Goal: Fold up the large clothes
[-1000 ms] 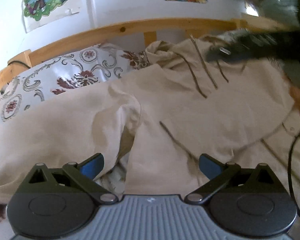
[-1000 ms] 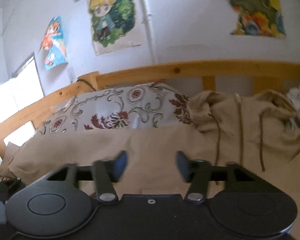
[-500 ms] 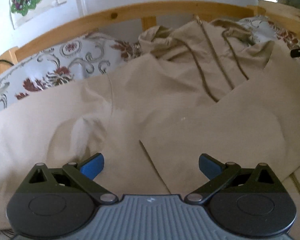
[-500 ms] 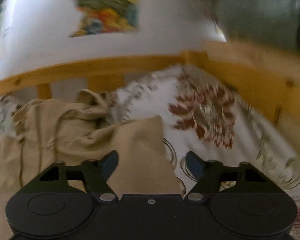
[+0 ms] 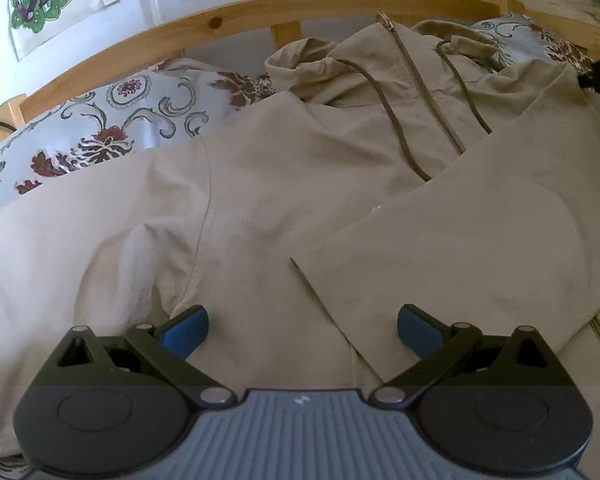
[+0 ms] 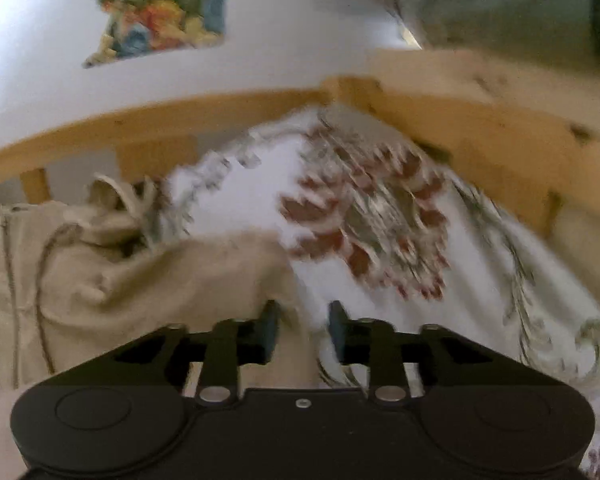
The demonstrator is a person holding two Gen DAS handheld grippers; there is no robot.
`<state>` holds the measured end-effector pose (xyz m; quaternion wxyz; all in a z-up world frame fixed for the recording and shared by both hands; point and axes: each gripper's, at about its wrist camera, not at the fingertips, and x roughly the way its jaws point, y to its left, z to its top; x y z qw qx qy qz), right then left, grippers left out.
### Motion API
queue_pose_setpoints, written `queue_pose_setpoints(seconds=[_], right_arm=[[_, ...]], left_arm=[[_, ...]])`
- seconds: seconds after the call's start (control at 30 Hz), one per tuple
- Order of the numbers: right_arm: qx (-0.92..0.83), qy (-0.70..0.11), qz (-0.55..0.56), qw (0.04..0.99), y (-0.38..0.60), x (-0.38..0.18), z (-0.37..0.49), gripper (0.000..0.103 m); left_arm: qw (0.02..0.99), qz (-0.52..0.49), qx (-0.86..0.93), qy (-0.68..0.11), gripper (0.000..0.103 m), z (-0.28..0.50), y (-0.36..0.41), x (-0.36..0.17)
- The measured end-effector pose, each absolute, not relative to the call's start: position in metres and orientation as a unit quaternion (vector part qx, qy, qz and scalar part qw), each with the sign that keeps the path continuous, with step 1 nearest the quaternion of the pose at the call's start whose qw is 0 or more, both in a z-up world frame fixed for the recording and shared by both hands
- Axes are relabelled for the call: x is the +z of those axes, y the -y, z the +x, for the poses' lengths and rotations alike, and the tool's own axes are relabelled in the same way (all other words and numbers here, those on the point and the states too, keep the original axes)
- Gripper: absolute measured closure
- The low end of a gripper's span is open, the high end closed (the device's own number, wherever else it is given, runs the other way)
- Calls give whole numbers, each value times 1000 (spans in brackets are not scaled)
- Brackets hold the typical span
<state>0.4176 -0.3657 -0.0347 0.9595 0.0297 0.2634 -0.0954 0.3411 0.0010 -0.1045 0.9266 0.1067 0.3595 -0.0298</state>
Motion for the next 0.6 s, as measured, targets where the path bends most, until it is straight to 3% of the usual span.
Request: queue_pose_setpoints(seconds=[0.13,0.23,0.27,0.33,0.47,0.6], right_arm=[[-116,-297,-7,948,358,-36,450,63],[-137,-303,44,942,368,-32,452,60],[-136,-296,58,944,365,-27,443,56],[-111,-284,54,951,350,-19,418,26],[-61,-269,18,961,311,-17,349,18],[-40,-263,30,964,280,-11,278,1]], left_arm=[[925,105,-27,-365,1,338,-5,-98],[930,89,-31,-355,1,322,-17,-84],[933,85,-30,-348,1,315,-23,-79],[937,76,-22,-340,1,301,-33,-69],[944,52,3,-325,1,266,-58,-51],[951,42,55,-303,1,225,-87,-36]])
